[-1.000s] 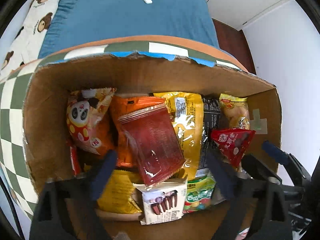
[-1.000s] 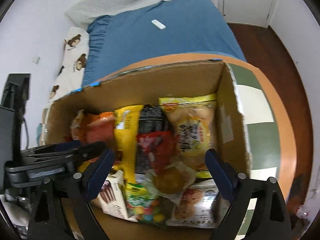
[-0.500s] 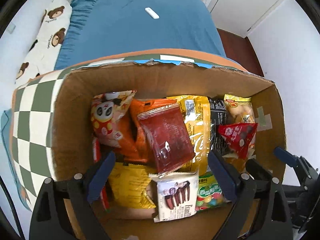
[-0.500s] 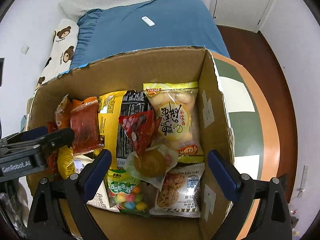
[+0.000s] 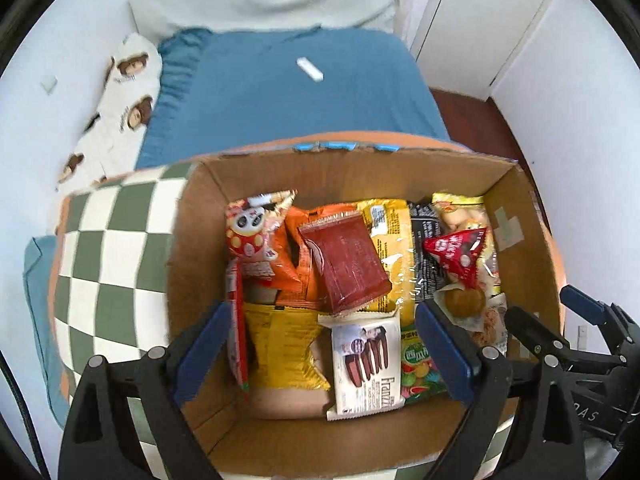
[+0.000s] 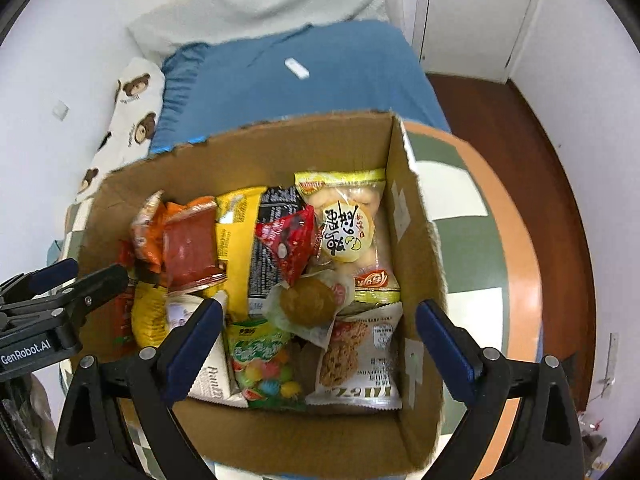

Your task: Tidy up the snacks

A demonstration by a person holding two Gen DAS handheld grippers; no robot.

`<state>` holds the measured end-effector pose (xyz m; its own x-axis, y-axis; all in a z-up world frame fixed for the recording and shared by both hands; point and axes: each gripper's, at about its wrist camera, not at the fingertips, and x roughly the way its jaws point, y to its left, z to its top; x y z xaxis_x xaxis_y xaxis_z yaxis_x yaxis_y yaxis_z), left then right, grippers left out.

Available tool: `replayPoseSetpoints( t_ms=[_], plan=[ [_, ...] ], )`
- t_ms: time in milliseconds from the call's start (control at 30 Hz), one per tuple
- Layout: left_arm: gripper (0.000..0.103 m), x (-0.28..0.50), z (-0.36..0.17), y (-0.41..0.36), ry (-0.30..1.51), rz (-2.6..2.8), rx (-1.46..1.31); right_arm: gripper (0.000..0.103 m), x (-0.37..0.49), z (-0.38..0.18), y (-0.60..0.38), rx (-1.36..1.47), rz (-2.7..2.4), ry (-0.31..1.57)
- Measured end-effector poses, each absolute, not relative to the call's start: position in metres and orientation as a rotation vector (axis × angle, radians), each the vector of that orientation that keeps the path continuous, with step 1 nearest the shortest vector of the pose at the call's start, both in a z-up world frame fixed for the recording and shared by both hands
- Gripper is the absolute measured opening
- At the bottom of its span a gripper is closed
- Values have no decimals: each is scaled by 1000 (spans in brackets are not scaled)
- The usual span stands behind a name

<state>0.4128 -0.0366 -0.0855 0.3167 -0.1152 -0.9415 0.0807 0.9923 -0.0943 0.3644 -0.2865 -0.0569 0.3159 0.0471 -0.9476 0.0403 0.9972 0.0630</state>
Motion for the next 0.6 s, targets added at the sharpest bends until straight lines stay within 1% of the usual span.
replayPoseSetpoints(
  t_ms=[367,467,600],
  plan=[
    [95,322,-15,-25,1022,-134,-33,99,276,23,-272,28,13,1017],
    [95,290,7,-21,953,-126,-33,102,248,48,-267,9,27,951],
    [95,256,29,-19,886,-105,-35,102,207,77,-261,-7,43,877]
  ],
)
